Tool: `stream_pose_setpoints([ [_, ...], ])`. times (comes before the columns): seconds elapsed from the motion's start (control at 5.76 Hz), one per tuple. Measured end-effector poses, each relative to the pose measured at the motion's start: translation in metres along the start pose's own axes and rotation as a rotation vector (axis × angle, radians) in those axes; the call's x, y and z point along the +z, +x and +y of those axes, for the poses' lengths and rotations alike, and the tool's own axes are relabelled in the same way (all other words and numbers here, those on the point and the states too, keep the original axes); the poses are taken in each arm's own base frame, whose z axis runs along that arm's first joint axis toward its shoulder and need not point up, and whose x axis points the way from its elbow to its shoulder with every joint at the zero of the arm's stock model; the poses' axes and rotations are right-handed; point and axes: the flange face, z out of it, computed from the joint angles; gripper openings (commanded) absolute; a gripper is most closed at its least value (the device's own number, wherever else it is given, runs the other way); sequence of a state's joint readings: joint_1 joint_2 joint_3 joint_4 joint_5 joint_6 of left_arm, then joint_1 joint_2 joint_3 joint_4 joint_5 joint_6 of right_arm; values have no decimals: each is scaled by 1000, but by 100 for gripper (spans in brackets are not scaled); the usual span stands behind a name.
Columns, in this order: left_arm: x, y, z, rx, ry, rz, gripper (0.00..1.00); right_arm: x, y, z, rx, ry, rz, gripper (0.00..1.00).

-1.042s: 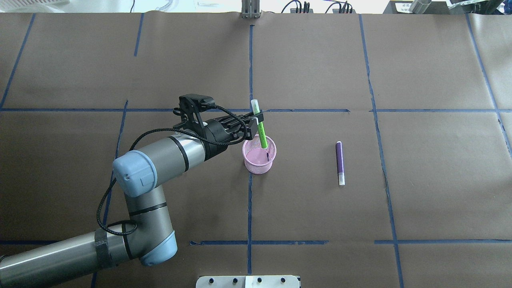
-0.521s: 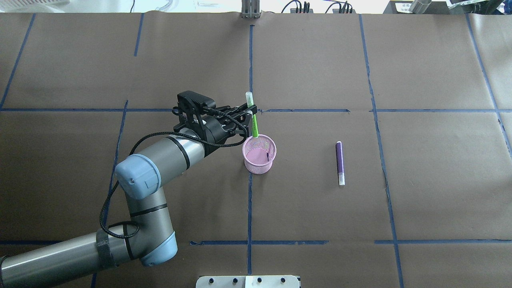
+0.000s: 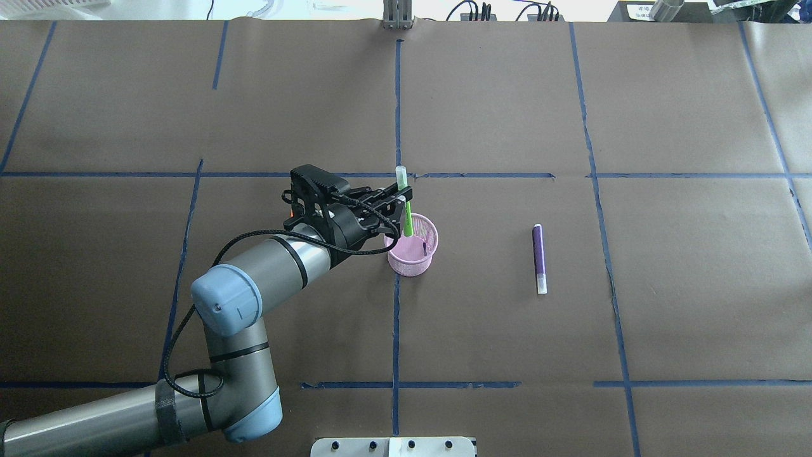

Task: Collect pens into pen holder
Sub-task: 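Lower the green marker into the pink cup and release it, then withdraw the left gripper and move it over the orange marker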

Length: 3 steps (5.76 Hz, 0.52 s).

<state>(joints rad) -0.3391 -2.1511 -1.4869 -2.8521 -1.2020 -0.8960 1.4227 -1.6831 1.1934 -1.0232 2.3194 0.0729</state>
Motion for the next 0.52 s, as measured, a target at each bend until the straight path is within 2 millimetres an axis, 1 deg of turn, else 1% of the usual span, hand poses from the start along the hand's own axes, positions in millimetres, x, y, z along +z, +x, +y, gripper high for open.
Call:
stream_pose_setpoints([
  [0.17, -2, 7, 13, -2, -14, 4, 5, 0, 0, 1, 0, -1, 0, 100],
  [0.35, -3, 10, 20, -3, -22, 6, 99, 1, 0, 1, 1, -1, 0, 100],
  [0.52, -3, 9, 22, -2, -23, 5, 100, 1, 0, 1, 1, -2, 0, 100],
])
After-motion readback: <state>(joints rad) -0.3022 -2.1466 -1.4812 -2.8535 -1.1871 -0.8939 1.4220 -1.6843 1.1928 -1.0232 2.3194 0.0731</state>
